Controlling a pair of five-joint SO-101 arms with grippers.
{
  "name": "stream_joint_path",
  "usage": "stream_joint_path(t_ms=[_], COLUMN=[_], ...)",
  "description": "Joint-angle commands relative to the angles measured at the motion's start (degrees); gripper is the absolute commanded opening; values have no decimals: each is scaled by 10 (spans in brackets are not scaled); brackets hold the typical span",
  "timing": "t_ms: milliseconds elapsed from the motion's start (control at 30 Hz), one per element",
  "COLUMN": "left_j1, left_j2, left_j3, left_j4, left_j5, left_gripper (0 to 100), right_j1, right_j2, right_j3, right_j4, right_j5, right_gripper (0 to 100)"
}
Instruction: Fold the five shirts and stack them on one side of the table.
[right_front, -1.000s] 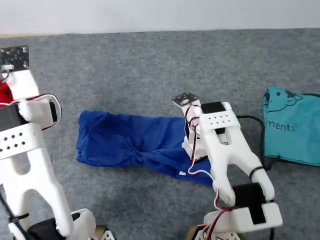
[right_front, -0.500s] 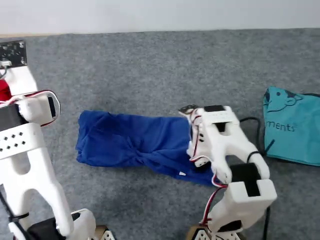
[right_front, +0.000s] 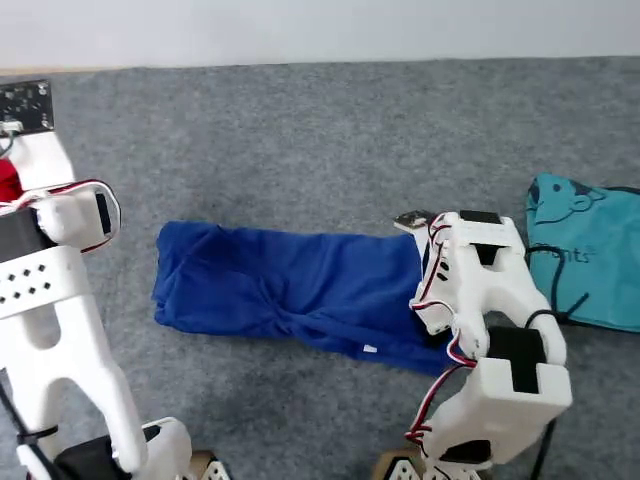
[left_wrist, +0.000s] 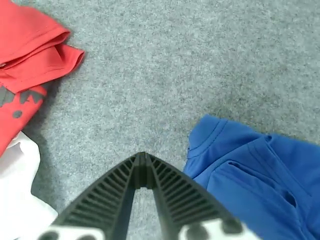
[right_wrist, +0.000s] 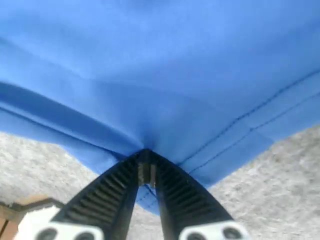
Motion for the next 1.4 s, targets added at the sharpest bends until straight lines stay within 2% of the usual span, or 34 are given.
stream_joint_path(t_ms=[0,167,267,400,533,667,933,1100,1233,1367], left_j1=[-3,-3,-3,-3,-3,-3,-11,-34,-34,-33], left_j2=[-23,-23,-23,-23,-23,-23,-23,-23,-23,-23], left_j3=[-3,-3,-3,-3,-3,-3,-3,-3,-3,-3], left_j4=[-11,-11,-9,-9,-8,-8,-8,-11,-10,-11], left_j5=[-20,-23,-23,-21,-20,-22,-23,-24,-44,-47], left_gripper=[3,3,3,3,3,3,3,3,3,3], right_j1=[23,17,-22,-91,-159,-192,-175,-128,-87,-57], right_j2=[-4,-44,-91,-131,-127,-88,34,56,55,55], right_j3=[-23,-40,-58,-64,-61,-61,-61,-59,-44,-37], right_j4=[18,45,61,73,76,57,5,8,8,8], right_j5=[23,30,24,-25,-58,-83,-81,-69,-36,-34], right_gripper=[10,9,9,9,9,9,9,9,9,9])
